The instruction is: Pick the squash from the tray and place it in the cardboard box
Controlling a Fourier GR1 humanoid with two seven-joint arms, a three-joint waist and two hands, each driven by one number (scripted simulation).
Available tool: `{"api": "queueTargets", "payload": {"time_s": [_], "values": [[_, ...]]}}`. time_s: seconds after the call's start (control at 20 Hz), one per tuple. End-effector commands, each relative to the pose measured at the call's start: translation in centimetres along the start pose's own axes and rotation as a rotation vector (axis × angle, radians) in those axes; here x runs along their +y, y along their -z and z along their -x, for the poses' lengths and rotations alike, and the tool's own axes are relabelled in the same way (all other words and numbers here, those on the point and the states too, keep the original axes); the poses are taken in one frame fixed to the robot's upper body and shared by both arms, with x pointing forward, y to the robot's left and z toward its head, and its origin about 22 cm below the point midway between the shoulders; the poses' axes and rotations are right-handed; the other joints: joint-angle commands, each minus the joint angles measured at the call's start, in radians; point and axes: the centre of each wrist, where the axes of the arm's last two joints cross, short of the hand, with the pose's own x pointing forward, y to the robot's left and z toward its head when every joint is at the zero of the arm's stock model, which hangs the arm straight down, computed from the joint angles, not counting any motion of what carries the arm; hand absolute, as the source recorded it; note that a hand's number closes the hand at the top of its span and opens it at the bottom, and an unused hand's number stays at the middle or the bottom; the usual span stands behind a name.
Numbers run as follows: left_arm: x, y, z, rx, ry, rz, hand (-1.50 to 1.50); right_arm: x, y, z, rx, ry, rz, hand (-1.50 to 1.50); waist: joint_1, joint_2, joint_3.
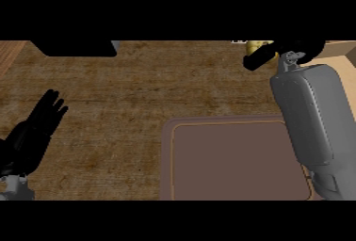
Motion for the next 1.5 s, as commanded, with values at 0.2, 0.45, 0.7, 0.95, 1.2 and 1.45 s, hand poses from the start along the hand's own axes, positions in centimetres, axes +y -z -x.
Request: {"api": "queueTargets", "payload": {"time_s": [0.2,0.45,0.7,0.95,1.2,1.45], "values": [[0.9,0.4,0.3,0.006,0.002,-0.019,0.00,-6.9,0.6,1.1,0.153,0.062,0.241,1.50,-0.013,0.000,0.000],[-0.4,0.4,0.4,0.006,0.004,0.001,0.00,-10.4,2.6,3.2,0.237,0.047,0.299,1.50,-0.007,0.002,0.000],[1.5,1.3,0.8,-0.001,-0.010,-0.019,0.00,-8.4,4.3,7.7,0.257,-0.012,0.255,1.50,-0.014,0.002,0.000],[-1.8,0.3,-0.9,0.000,-0.005,0.008,0.00,-8.2,6.3,9.3,0.258,-0.006,0.251,1.50,-0.003,0.002,0.001],[0.9,0.2,0.1,-0.007,-0.018,-0.003,0.00,-4.7,7.1,14.2,0.226,-0.005,0.257,1.50,-0.004,0.003,0.001],[0.1,-0.1,-0.4,0.008,-0.004,0.005,0.00,-2.6,8.3,15.7,0.255,0.022,0.209,1.50,-0.001,0.004,0.001]]}}
